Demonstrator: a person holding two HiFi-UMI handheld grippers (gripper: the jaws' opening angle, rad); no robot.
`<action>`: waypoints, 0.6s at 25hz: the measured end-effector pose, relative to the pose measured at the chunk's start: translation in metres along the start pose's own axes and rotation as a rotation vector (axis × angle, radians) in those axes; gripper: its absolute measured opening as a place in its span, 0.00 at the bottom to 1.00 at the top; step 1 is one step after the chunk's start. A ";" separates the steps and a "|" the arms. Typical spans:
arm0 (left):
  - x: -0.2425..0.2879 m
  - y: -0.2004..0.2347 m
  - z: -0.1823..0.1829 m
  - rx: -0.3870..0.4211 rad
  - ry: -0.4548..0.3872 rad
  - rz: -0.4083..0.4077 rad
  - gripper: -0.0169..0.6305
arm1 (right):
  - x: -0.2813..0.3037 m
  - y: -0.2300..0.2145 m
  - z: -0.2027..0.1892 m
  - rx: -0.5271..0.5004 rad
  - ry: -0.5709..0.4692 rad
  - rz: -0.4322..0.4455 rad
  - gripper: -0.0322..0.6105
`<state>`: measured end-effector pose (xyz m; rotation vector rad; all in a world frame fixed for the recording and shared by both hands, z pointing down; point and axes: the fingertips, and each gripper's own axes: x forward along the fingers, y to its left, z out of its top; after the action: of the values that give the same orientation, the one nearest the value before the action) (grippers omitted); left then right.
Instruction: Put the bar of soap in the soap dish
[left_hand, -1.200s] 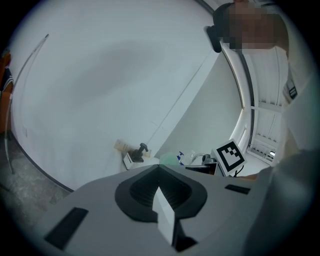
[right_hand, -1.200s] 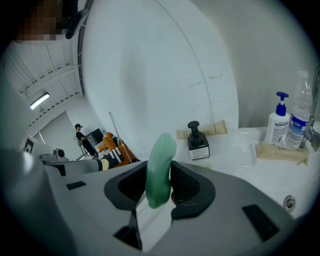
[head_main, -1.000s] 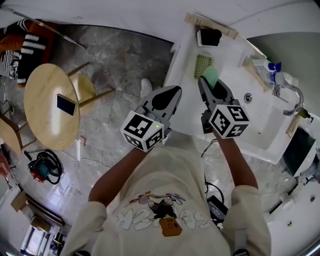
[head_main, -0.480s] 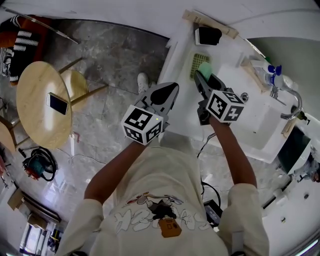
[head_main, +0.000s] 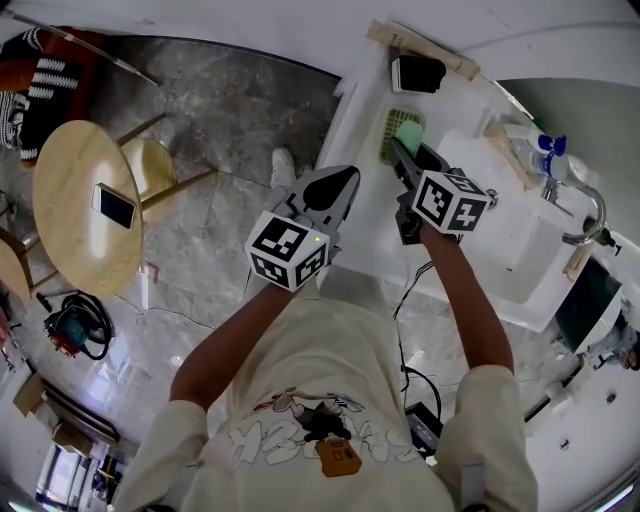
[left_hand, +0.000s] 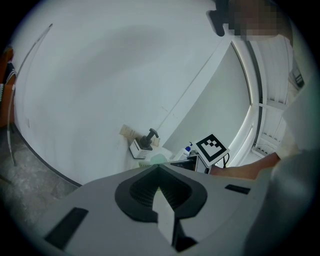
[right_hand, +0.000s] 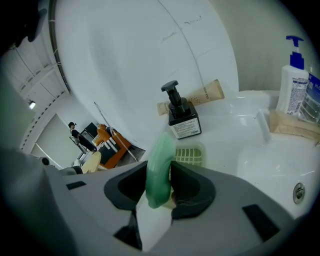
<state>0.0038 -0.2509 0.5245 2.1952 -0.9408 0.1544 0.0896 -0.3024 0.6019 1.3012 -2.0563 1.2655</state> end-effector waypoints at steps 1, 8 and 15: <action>0.000 0.000 -0.001 -0.002 0.002 0.001 0.04 | 0.002 0.000 0.000 0.001 0.005 0.003 0.27; -0.007 0.007 -0.004 -0.009 0.017 0.016 0.04 | 0.011 -0.006 -0.006 0.015 0.052 0.000 0.27; -0.011 0.014 -0.001 -0.006 0.020 0.022 0.04 | 0.023 -0.009 -0.011 0.004 0.098 -0.021 0.27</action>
<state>-0.0130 -0.2505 0.5289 2.1750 -0.9528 0.1839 0.0850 -0.3064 0.6285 1.2348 -1.9684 1.2982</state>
